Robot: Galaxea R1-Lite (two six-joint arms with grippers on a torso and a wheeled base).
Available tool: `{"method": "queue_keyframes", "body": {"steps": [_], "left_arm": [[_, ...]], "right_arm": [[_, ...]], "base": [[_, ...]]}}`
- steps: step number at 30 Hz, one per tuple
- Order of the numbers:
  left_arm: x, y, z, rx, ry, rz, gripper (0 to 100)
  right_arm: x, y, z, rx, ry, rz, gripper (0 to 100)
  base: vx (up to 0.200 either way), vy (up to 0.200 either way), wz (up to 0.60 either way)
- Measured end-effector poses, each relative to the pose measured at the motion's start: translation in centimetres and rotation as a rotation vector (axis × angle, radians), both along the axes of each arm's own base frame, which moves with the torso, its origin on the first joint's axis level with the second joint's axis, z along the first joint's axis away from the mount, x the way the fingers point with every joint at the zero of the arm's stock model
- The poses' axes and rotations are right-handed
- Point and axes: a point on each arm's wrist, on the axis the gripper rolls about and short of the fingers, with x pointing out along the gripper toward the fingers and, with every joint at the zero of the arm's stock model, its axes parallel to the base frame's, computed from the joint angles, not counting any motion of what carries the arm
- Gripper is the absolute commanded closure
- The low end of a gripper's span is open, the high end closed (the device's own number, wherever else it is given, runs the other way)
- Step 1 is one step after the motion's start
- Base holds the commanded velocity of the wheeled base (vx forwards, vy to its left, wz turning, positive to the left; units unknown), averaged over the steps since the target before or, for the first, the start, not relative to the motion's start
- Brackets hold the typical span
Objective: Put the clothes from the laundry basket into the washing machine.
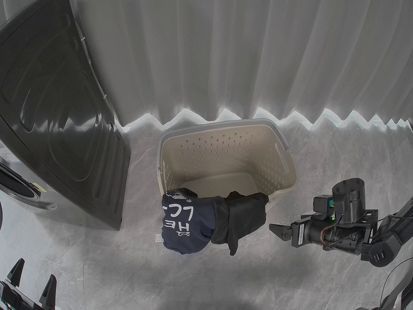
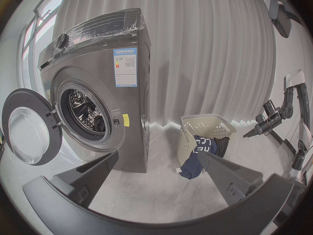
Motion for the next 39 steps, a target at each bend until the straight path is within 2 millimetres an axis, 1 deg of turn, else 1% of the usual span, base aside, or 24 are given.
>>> {"method": "queue_keyframes", "body": {"steps": [4,16,17,19,23,32,39], "left_arm": [[0.0,0.0,0.0,0.000,0.000,0.000,0],[0.0,0.0,0.0,0.002,0.000,0.000,0],[0.0,0.0,0.0,0.002,0.000,0.000,0],[0.0,0.0,0.0,0.003,0.000,0.001,0],[0.0,0.0,0.0,0.003,0.000,0.001,0],[0.0,0.0,0.0,0.002,0.000,0.000,0],[0.0,0.0,0.0,0.002,0.000,0.000,0]], "right_arm": [[0.6,0.7,-0.4,0.012,-0.019,0.007,0],[1.4,1.7,-2.7,-0.028,0.040,0.025,0],[1.5,1.9,-2.9,-0.032,0.044,0.027,0],[1.7,2.1,-3.1,-0.031,0.042,0.030,0],[2.3,2.6,-3.3,-0.022,0.022,0.036,0],[3.1,3.4,-4.4,-0.034,0.032,0.047,0],[4.5,4.6,-4.9,-0.035,0.012,0.060,0]], "base": [[0.000,0.200,0.00],[0.000,0.000,0.00],[-0.200,0.000,0.00],[-0.200,0.000,0.00],[0.000,0.000,0.00],[0.000,0.000,0.00],[0.000,0.000,0.00]]}}
